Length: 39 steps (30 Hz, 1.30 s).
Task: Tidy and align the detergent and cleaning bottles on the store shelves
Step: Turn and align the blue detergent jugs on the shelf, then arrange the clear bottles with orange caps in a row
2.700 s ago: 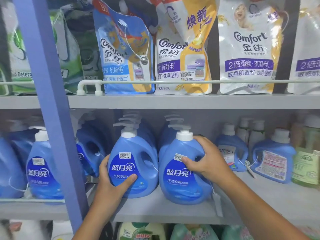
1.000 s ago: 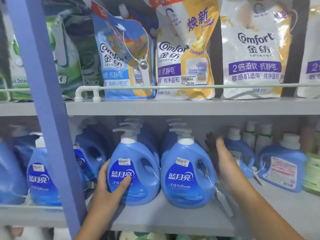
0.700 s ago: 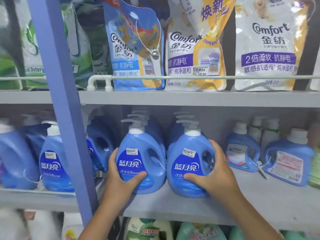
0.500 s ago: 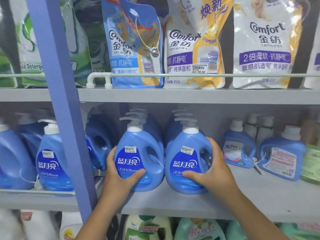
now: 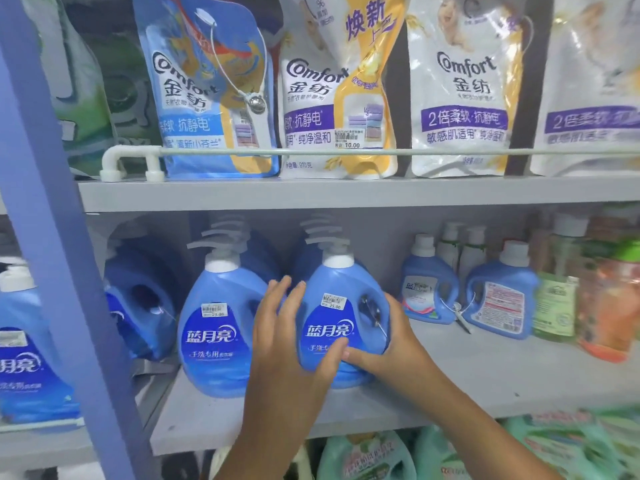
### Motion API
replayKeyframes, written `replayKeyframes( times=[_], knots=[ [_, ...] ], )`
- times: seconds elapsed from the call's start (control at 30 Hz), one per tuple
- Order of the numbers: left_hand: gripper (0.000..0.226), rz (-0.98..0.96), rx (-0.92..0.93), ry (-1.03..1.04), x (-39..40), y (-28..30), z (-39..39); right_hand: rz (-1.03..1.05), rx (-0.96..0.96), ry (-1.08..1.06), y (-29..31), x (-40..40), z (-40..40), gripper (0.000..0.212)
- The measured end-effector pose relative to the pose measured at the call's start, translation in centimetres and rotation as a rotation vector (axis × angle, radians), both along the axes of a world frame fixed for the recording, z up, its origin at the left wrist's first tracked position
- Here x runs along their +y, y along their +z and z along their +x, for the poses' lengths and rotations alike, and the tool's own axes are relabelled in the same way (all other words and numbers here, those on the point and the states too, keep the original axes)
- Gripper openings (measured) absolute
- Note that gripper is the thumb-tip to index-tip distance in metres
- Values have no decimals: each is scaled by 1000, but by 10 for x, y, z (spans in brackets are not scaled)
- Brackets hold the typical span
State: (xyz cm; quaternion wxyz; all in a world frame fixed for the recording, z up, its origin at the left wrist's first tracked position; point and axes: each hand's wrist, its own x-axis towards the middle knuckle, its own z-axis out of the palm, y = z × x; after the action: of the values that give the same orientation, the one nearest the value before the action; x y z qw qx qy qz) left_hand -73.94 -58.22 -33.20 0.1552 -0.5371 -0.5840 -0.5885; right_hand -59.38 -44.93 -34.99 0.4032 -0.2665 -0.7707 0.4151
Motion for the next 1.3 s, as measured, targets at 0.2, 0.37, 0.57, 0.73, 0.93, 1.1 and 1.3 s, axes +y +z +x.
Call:
replayKeyframes(
  times=[0.2,0.37,0.57,0.73,0.93,1.1,1.3],
  knots=[
    [94,-155,-77,54,36,-10,14,306,-44,-558,50,80,105,33],
    [63,157,131,240,65,-2,82,222,-195,-763,67,160,180,28],
    [31,-124,-117,-11,170,30,156,17,-466,-529,71,184,179,35],
    [18,-378,-371,2,249,40,136,293,-502,-523,49,171,195,38],
    [43,-424,-426,-138,268,17,133,72,-263,-338,39,166,219,57],
    [53,-436,-378,-155,249,-1,129,65,-300,-67,45,178,240,78],
    [62,-405,-347,-137,220,-5,130,-178,-240,239,57,183,225,65]
  ],
)
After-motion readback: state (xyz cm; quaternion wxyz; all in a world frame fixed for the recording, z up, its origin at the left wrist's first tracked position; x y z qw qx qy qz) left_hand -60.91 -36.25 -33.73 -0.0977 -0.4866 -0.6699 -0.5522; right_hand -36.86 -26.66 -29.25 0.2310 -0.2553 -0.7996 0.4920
